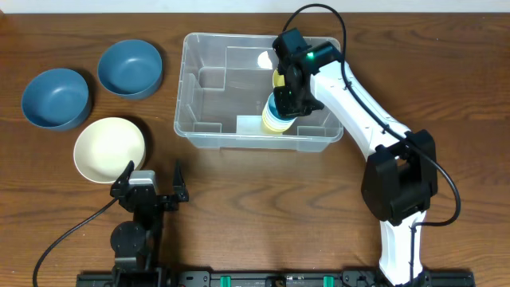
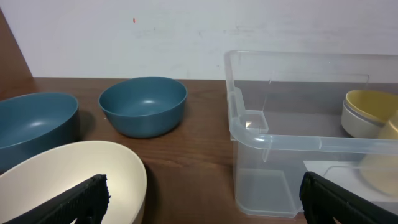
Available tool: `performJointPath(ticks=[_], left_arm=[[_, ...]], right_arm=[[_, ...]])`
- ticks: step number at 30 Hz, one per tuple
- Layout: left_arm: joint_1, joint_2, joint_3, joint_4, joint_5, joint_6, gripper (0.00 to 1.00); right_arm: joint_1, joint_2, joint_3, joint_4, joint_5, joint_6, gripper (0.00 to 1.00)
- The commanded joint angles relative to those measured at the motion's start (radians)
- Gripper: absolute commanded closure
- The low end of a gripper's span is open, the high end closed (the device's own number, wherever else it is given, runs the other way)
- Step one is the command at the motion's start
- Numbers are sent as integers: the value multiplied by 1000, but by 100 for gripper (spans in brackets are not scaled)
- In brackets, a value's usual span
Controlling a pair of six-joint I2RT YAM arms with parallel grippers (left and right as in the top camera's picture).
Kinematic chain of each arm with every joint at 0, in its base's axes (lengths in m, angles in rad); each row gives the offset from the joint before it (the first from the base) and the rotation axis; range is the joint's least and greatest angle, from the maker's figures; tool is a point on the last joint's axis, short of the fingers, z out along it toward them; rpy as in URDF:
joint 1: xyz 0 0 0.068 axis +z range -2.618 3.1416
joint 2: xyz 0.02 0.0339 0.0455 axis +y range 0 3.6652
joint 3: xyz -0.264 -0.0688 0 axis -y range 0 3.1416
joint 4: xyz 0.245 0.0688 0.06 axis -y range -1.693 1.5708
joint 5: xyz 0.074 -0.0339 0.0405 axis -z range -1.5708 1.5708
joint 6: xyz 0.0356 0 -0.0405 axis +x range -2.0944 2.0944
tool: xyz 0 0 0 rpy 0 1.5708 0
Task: Pack container
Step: 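Carry the light-blue cup into the container and stack it on the cups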
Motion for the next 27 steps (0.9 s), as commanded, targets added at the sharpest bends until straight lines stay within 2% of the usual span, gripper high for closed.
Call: performJointPath(ticks=[1, 9, 27], left_arm=[[6, -2, -17, -34, 3, 13, 2], [6, -2, -17, -34, 3, 13, 2], [6, -2, -17, -34, 3, 13, 2]], right_arm=[[-29, -4, 23, -29, 56, -23, 98], [-75, -4, 99, -123, 126, -70, 97], [-75, -3, 99, -82, 126, -84, 94]])
